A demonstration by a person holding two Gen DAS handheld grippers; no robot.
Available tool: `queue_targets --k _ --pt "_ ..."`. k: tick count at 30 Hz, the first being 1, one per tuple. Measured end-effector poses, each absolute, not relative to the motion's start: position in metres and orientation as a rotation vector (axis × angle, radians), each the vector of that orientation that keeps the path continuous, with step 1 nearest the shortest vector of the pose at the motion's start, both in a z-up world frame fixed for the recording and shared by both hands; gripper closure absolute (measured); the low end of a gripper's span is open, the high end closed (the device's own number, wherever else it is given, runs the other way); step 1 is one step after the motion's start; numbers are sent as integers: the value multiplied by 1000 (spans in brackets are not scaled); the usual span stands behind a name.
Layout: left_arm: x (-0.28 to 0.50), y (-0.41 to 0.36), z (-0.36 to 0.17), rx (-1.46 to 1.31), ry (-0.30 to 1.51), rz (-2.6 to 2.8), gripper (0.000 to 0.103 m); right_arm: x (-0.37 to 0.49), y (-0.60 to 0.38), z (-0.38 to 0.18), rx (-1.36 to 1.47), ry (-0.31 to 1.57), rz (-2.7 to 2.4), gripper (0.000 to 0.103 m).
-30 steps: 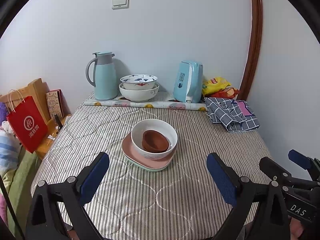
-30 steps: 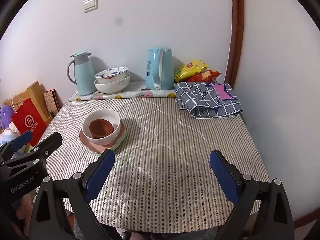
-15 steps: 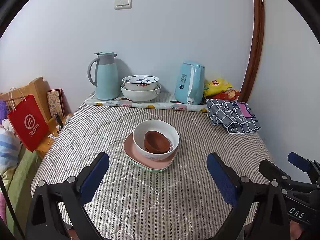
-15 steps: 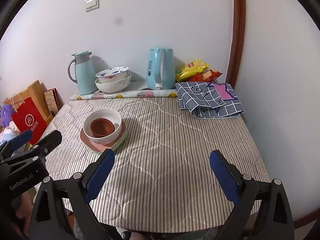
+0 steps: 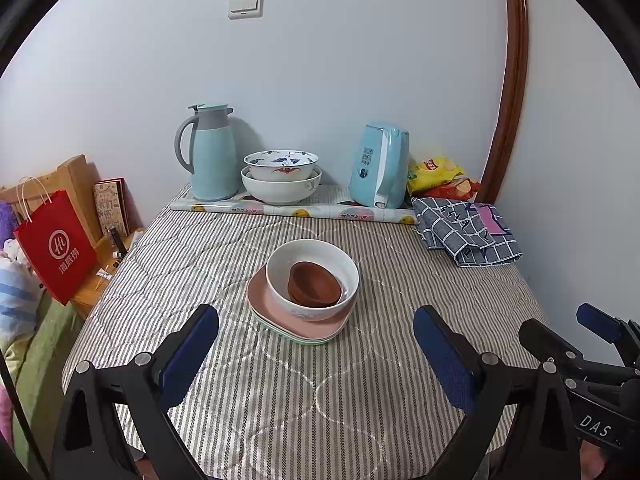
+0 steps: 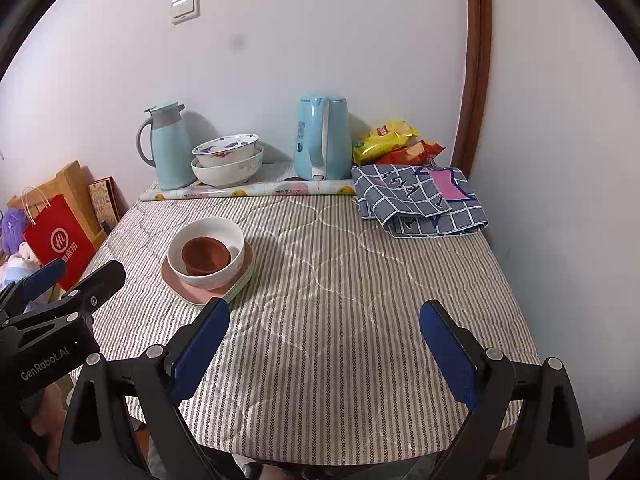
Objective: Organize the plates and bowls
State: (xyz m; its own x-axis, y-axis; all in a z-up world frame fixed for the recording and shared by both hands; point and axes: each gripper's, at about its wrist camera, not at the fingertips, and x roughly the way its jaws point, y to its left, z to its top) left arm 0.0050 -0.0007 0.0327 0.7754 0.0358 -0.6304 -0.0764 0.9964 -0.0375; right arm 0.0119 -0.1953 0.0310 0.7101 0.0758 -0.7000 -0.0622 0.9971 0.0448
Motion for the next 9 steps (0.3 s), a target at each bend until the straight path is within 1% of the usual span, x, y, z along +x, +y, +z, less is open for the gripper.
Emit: queue_targets --k 9 --pt "9 -1 30 -59 685 57 4 14 -194 28 13 785 79 8"
